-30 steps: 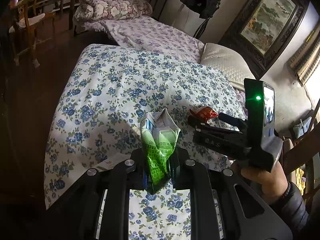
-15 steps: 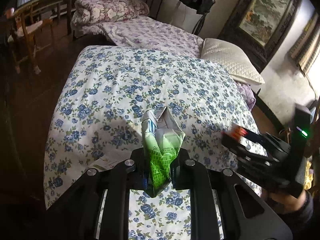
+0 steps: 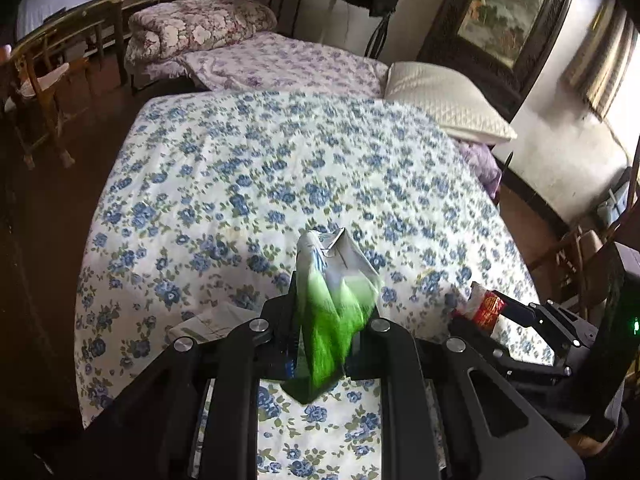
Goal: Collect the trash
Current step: 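Grasp the red snack wrapper with the right gripper while the left gripper holds the packet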
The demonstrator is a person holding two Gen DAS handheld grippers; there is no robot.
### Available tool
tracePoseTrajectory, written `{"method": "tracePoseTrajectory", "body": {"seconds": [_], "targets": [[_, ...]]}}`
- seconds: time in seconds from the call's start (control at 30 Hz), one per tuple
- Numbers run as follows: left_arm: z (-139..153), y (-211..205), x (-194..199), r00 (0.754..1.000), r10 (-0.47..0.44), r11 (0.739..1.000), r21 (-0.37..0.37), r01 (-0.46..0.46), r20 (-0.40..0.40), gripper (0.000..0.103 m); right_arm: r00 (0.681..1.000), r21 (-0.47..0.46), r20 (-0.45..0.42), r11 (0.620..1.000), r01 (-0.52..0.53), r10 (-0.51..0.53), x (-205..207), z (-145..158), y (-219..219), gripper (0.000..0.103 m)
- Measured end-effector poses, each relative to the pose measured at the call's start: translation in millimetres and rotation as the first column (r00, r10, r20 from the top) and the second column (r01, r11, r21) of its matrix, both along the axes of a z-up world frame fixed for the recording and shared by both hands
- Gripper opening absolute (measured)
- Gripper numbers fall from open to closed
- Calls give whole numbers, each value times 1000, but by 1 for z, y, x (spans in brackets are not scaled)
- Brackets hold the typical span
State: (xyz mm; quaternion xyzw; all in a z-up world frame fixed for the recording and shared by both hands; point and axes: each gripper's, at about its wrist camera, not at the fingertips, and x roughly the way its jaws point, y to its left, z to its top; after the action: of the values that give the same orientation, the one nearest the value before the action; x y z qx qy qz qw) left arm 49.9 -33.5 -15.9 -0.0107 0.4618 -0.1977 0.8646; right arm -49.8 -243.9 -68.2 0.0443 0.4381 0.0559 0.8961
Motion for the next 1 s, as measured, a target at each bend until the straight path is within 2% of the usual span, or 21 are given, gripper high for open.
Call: {"method": "tracePoseTrajectory", "body": {"seconds": [0.07, 0.17, 0.3, 0.47, 0.77, 0.83, 0.87, 0.93, 1.0], "targets": [[-3, -4, 1, 1000, -11, 1000, 14, 12, -4, 18, 999, -1, 5, 999, -34, 34, -1, -3, 3, 61], [-5, -10, 1, 1000, -24, 999, 30, 24, 0, 18, 1000, -16, 18, 1000, -21, 21, -1, -2, 0, 70], [-11, -14, 2, 999, -37, 998, 49, 38, -16, 20, 998, 57, 59, 998, 26, -30, -5, 6, -13, 85], [-16, -13, 2, 999, -17, 997, 72, 19, -38, 22, 998, 66, 11, 996, 62, -63, -5, 1, -18, 86], [-21, -15, 2, 997, -37, 996, 79, 42, -68, 24, 1000, -15, -11, 1000, -9, 9, -5, -7, 2, 85], [-21, -14, 2, 997, -32, 996, 86, 37, -68, 26, 1000, -47, 6, 999, -24, 24, -3, -7, 8, 82], [-21, -14, 1, 997, -29, 995, 91, 35, -66, 26, 1000, -53, 9, 998, -28, 28, -2, -7, 9, 76], [-22, -14, 1, 998, -23, 995, 98, 29, -63, 27, 999, -59, -2, 997, -48, 48, 1, -10, 12, 56], [-21, -15, 0, 998, -24, 994, 104, 31, -60, 27, 999, -71, 10, 997, -43, 44, 0, -7, 12, 53]]}}
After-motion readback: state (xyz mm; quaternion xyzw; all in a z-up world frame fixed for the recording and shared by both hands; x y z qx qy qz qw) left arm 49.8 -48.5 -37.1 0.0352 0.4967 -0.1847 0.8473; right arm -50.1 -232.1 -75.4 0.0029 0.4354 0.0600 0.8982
